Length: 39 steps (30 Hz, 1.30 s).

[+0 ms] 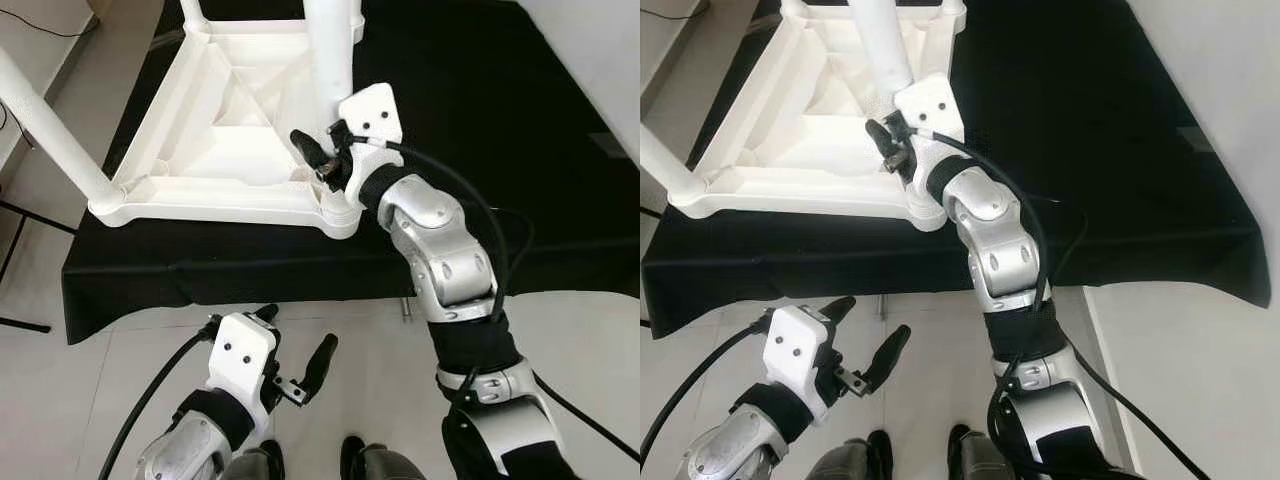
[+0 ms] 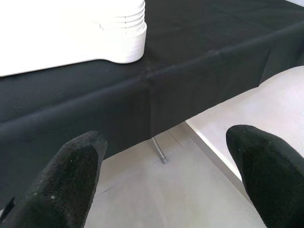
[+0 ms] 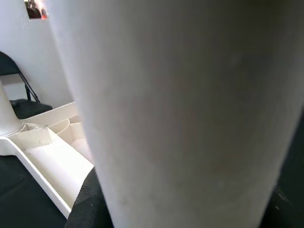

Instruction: Building children table

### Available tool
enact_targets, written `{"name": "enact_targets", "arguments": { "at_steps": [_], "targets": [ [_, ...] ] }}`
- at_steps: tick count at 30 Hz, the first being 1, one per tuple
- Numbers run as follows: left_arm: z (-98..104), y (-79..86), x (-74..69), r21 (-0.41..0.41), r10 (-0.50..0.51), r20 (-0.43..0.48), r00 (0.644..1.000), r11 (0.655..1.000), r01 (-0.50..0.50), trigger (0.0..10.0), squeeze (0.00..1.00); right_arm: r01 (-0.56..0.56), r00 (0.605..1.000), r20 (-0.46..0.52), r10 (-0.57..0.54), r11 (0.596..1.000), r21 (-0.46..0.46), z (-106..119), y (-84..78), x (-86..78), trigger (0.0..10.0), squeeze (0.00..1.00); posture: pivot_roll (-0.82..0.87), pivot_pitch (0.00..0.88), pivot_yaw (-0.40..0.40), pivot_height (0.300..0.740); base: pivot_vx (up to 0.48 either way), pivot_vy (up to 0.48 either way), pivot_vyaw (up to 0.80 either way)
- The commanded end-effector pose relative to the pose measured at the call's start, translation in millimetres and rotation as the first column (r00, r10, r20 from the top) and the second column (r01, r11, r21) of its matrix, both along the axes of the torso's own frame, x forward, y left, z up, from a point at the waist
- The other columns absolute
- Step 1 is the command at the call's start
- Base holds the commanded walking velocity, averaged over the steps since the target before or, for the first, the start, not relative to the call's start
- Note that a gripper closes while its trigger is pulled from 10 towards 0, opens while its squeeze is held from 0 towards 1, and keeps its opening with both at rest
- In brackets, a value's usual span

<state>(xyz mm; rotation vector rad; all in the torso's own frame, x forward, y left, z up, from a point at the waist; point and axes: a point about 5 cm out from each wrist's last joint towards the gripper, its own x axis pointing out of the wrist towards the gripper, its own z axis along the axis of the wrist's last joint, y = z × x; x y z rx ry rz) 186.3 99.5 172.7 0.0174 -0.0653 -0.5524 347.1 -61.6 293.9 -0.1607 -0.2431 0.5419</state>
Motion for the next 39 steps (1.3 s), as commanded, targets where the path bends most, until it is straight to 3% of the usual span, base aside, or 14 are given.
{"name": "enact_targets", "arguments": {
  "at_steps": [1, 4, 7, 10, 17, 19, 21, 23, 24, 25, 26, 27, 29, 39],
  "targets": [
    [-6, 1.2, -1.1, 0.010, 0.005, -0.021, 1.000, 1.000, -0.005, 10.0, 0.00, 0.035, 0.943, -0.333, -0.015, 0.998, 0.054, -52, -9.9, 11.6, 10.0, 0.00, 0.00, 0.290, 0.000, 0.740, 0.000, 0.000, 0.00],
    [-6, 1.1, -1.0, 0.009, 0.004, -0.021, 1.000, 1.000, -0.004, 10.0, 0.00, -0.027, 0.953, -0.298, 0.047, 0.997, 0.070, -46, -6.3, 10.5, 10.0, 0.00, 0.00, 0.289, 0.001, 0.740, 0.000, 0.000, 0.00],
    [-6, 0.6, -0.9, 0.008, 0.002, -0.021, 1.000, 1.000, -0.002, 10.0, 0.00, -0.182, 0.957, -0.218, 0.191, 0.981, 0.060, -35, 0.5, 4.6, 10.0, 0.00, 0.00, 0.287, -0.001, 0.740, 0.000, 0.000, 0.00],
    [-6, 0.5, -1.0, 0.008, 0.002, -0.021, 1.000, 1.000, -0.002, 10.0, 0.00, -0.216, 0.956, -0.194, 0.220, 0.976, 0.040, -33, 1.4, 2.7, 10.0, 0.00, 0.00, 0.287, -0.001, 0.740, 0.000, 0.000, 0.00],
    [-7, 0.4, -0.8, 0.010, 0.002, -0.020, 1.000, 1.000, -0.002, 10.0, 0.00, -0.362, 0.931, -0.084, 0.354, 0.925, -0.118, -32, 4.5, -10.1, 10.0, 0.00, 0.00, 0.285, 0.001, 0.740, 0.000, 0.000, 0.00],
    [-7, 0.4, -0.8, 0.010, 0.001, -0.020, 1.000, 1.000, -0.001, 10.0, 0.00, -0.398, 0.917, -0.070, 0.391, 0.906, -0.143, -33, 5.5, -13.7, 10.0, 0.00, 0.00, 0.284, 0.001, 0.740, 0.000, 0.000, 0.00],
    [-7, 0.2, -0.9, 0.012, -0.002, -0.021, 1.000, 1.000, 0.002, 10.0, 0.00, -0.531, 0.848, -0.075, 0.525, 0.835, -0.145, -32, 4.6, -25.3, 10.0, 0.00, 0.00, 0.283, 0.003, 0.740, 0.000, 0.000, 0.00],
    [-7, 0.2, -0.9, 0.012, -0.002, -0.021, 1.000, 1.000, 0.002, 10.0, 0.00, -0.531, 0.848, -0.075, 0.525, 0.835, -0.145, -32, 4.6, -25.3, 10.0, 0.00, 0.00, 0.283, 0.003, 0.740, 0.000, 0.000, 0.00],
    [-7, 0.2, -1.0, 0.012, -0.003, -0.021, 1.000, 1.000, 0.003, 10.0, 0.00, -0.573, 0.820, -0.078, 0.567, 0.808, -0.138, -31, 3.5, -29.0, 10.0, 0.00, 0.00, 0.282, 0.005, 0.740, 0.000, 0.000, 0.00],
    [-7, 0.2, -1.0, 0.012, -0.003, -0.021, 1.000, 1.000, 0.003, 10.0, 0.00, -0.573, 0.820, -0.078, 0.567, 0.808, -0.138, -31, 3.5, -29.0, 10.0, 0.00, 0.00, 0.282, 0.005, 0.740, 0.000, 0.000, 0.00],
    [-7, 0.2, -1.1, 0.012, -0.005, -0.022, 1.000, 1.000, 0.005, 10.0, 0.00, -0.656, 0.755, -0.072, 0.652, 0.745, -0.120, -24, -1.1, -35.5, 10.0, 0.00, 0.00, 0.283, 0.006, 0.740, 0.000, 0.000, 0.00],
    [-7, 0.2, -1.1, 0.012, -0.005, -0.022, 1.000, 1.000, 0.005, 10.0, 0.00, -0.656, 0.755, -0.072, 0.652, 0.745, -0.120, -24, -1.1, -35.5, 10.0, 0.00, 0.00, 0.283, 0.006, 0.740, 0.000, 0.000, 0.00],
    [-7, 0.0, -1.0, 0.011, -0.006, -0.023, 1.000, 1.000, 0.006, 10.0, 0.00, -0.705, 0.708, -0.080, 0.702, 0.693, -0.150, -20, -6.7, -37.1, 10.0, 0.00, 0.00, 0.284, 0.005, 0.740, 0.000, 0.000, 0.00],
    [-6, -0.5, -1.5, 0.007, -0.003, -0.022, 1.000, 1.000, 0.003, 10.0, 0.00, -0.720, 0.681, -0.121, 0.722, 0.629, -0.294, -16, -14.0, -25.1, 10.0, 0.00, 0.01, 0.296, 0.001, 0.740, 0.000, 0.000, 0.00]
  ]
}}
